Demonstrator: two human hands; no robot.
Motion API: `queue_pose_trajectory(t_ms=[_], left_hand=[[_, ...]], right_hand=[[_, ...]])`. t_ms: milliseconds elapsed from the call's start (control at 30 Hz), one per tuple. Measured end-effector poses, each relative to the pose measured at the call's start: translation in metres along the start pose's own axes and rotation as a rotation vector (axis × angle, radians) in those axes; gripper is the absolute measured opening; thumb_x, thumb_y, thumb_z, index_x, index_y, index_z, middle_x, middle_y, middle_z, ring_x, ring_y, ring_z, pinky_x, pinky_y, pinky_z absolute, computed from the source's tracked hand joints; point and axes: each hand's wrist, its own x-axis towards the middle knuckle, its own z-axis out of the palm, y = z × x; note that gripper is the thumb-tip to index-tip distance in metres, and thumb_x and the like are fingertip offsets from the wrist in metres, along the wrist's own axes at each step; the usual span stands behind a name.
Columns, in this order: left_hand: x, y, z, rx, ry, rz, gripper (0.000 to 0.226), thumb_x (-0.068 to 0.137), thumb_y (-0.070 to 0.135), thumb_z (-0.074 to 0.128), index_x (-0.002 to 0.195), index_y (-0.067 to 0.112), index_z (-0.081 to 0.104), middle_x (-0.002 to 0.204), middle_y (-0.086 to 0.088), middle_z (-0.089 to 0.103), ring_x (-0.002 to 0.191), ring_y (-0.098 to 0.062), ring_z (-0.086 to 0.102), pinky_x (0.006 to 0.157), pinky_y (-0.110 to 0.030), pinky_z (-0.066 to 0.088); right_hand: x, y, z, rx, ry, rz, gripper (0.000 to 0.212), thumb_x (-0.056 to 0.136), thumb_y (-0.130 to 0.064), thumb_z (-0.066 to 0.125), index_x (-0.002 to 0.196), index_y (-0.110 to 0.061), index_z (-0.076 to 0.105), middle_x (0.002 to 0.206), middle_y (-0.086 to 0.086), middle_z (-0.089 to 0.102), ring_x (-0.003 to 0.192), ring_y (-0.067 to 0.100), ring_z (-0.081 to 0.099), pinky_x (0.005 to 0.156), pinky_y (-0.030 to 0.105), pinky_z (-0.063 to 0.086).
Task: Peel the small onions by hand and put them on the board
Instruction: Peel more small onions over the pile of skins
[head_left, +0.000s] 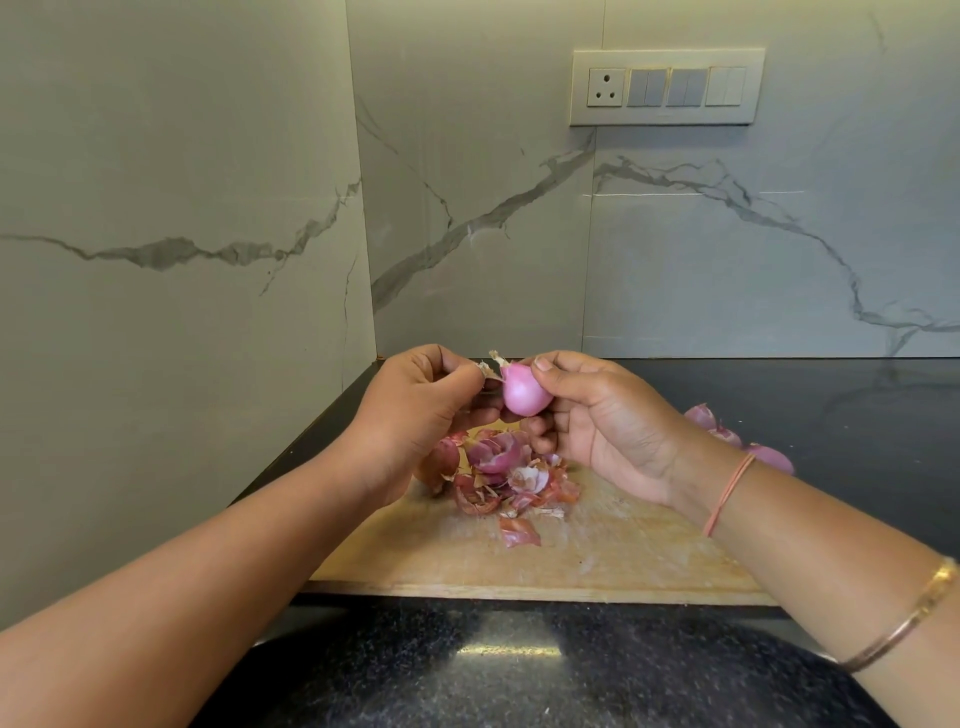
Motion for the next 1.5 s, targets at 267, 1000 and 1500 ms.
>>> queue_pose_trajectory(t_ms=[267,1000,1500], left_hand=[[0.0049,0.0023,-0.0036,-0.283,-0.057,-0.113,0.016,0.091,0.001,0.052,0.082,0.000,0.064,0.078,-0.013,0.072,0.069,-0.014,0.069,0.067,-0.018,0.057],[-0.0005,-0.0042,-0.0022,-0.048,-0.043,0.082,0.006,0.080,0.004,0.066,0.080,0.008,0.071,0.079,-0.005,0.074,0.077,-0.016,0.072,0.067,-0.018,0.054],[0.0032,0.0015,-0.0038,-0.322,-0.091,-0.142,0.012,0.084,0.001,0.058,0.076,0.000,0.066,0.068,-0.007,0.069,0.061,-0.007,0.065,0.066,-0.014,0.056]], right_hand=[[-0.0004,-0.0032,0.0013,0.244,0.003,0.017,0.028,0.102,-0.024,0.036,0.102,-0.002,0.053,0.073,0.018,0.061,0.061,0.024,0.065,0.055,0.031,0.057],[-0.0025,0.0012,0.0024,0.024,-0.008,-0.031,0.016,0.090,-0.013,0.059,0.104,-0.006,0.063,0.091,0.016,0.061,0.063,0.018,0.058,0.057,0.024,0.053],[-0.0043,-0.0039,0.0024,0.080,-0.115,-0.024,0.021,0.089,0.002,0.054,0.108,-0.003,0.060,0.085,0.010,0.061,0.062,0.014,0.057,0.061,0.022,0.052]])
